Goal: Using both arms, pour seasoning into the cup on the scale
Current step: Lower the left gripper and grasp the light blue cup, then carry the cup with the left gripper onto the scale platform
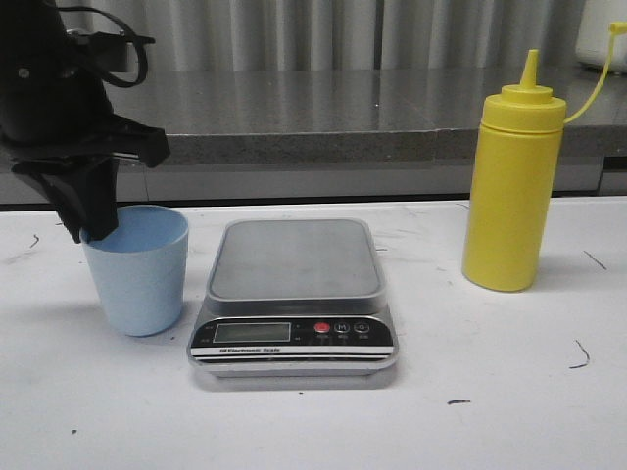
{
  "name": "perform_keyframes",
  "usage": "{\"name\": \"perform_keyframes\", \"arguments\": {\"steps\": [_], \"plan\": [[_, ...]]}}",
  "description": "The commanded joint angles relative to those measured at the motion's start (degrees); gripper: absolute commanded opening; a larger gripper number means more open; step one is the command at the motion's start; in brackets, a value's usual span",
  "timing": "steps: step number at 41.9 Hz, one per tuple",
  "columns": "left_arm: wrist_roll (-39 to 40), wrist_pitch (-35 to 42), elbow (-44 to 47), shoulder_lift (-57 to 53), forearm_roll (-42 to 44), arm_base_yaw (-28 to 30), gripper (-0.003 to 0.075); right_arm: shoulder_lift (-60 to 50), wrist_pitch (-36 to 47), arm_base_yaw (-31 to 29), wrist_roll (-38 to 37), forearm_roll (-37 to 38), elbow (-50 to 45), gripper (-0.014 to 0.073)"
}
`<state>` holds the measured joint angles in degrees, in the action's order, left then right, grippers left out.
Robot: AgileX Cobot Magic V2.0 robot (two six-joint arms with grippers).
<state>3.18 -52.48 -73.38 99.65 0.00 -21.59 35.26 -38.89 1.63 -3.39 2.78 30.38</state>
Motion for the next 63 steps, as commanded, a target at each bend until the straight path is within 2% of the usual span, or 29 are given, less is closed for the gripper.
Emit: {"name": "perform_keyframes", "arguments": {"steps": [1,8,23,39,49,58,63], "plan": [[0.2,-2.2,-3.8,-2.5,-0.4,-0.4,-0.0020,0.3,3.1,0.0,0.6,0.1,2.0,0.0479],[0.2,-6.6,-10.0,-2.5,-1.0,-0.4,-0.0020,0.3,3.0,0.0,0.6,0.1,2.0,0.0479],[0.2,-5.3,-20.1,-2.3,-8.3,-0.7,-0.0020,0.3,3.0,0.0,0.6,0.1,2.0,0.0479],[0.2,-6.9,-25.9,3.7,-6.1,-6.1,-0.0020,0.3,3.0,0.0,0.6,0.1,2.0,0.0479],[0.2,-9.7,-32.2,10.8,-6.0,-8.0,-0.0020,0.3,3.0,0.0,0.6,0.1,2.0,0.0479],[0.2,-10.9,-33.6,13.4,-6.0,-8.1,-0.0019,0.3,3.0,0.0,0.6,0.1,2.0,0.0479],[0.2,-10.9,-33.6,13.5,-6.0,-8.1,0.0032,0.3,3.0,0.0,0.6,0.1,2.0,0.0479]]}}
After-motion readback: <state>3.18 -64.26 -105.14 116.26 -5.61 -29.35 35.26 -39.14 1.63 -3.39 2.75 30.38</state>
